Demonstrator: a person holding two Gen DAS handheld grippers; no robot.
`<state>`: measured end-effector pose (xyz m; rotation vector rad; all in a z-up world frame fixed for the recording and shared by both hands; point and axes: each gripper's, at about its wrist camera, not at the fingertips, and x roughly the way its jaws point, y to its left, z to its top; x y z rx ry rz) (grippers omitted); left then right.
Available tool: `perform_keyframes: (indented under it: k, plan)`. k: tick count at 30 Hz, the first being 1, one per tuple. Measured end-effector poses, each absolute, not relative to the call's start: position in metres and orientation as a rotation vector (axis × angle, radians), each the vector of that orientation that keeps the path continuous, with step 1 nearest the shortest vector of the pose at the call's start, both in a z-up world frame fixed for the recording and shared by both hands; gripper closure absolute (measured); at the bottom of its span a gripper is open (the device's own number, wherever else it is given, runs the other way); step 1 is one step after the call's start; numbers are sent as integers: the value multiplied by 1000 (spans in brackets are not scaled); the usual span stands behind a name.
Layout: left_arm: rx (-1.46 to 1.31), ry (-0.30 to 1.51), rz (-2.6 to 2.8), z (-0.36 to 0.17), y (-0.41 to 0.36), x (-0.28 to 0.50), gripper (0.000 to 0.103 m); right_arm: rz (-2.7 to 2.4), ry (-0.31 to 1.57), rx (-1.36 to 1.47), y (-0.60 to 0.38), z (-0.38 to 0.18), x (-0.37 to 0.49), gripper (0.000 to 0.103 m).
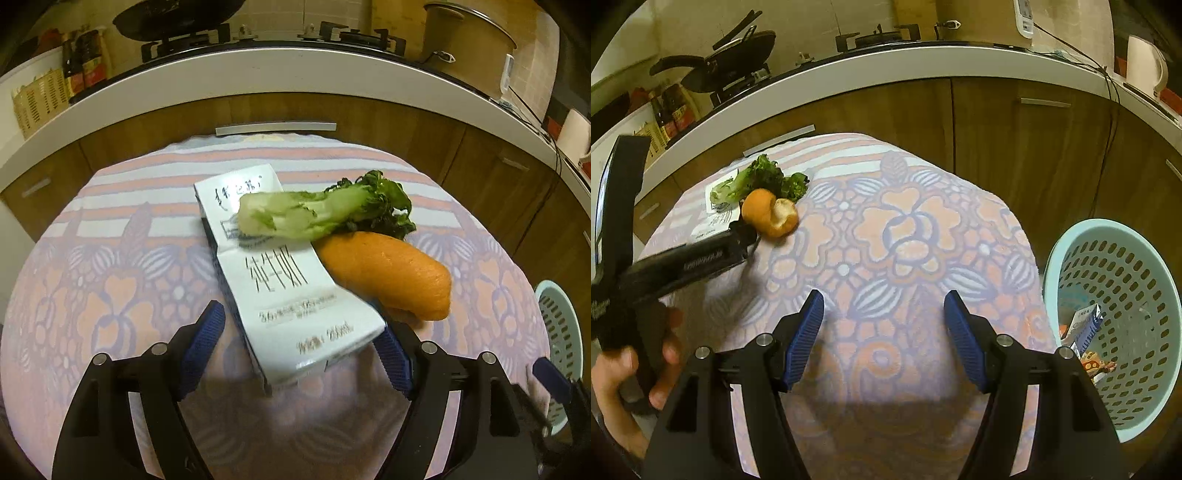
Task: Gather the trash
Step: 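Grasp the second white milk carton with the left tool while the right tool grasps the bread crust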
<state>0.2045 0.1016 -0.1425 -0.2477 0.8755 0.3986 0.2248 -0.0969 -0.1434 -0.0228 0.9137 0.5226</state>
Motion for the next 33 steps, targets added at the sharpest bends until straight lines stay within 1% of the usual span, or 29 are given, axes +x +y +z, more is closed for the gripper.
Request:
perform_keyframes:
  k: [1, 2, 4, 5, 10, 16, 18, 19, 20, 27, 29, 33]
  plan:
    - [-256, 874, 392, -142, 103, 204, 31, 520, 915, -29, -96, -144, 225, 39]
    - [-257, 871, 391, -141, 105, 203, 33, 519, 918, -34, -95, -144, 225, 39]
    - [-255, 863, 377, -140, 107, 197, 44, 515, 924, -51, -91, -145, 225, 39]
    - [-252, 850, 359, -138, 107, 192, 46, 513, 924, -59, -89, -145, 225, 39]
    - [-194, 858, 319, -133, 112, 164, 47, 488, 895, -141, -74, -141, 220, 39]
    - [-269, 818, 267, -128, 144, 116, 47, 561, 885, -152, -53, -126, 217, 39]
    - [-293, 794, 282, -127, 154, 104, 47, 597, 877, -169, -42, -119, 215, 36]
    - [-311, 787, 284, -127, 161, 98, 47, 623, 870, -183, -33, -116, 213, 29]
    - [-323, 780, 284, -128, 166, 95, 47, 643, 867, -190, -27, -115, 212, 26]
    - [-332, 741, 285, -140, 177, 85, 47, 685, 825, -336, 20, -120, 211, 24]
    - [-311, 738, 298, -140, 175, 86, 47, 670, 828, -353, 26, -126, 218, 21]
    - [-229, 739, 359, -140, 165, 90, 46, 676, 874, -341, 32, -139, 235, 20]
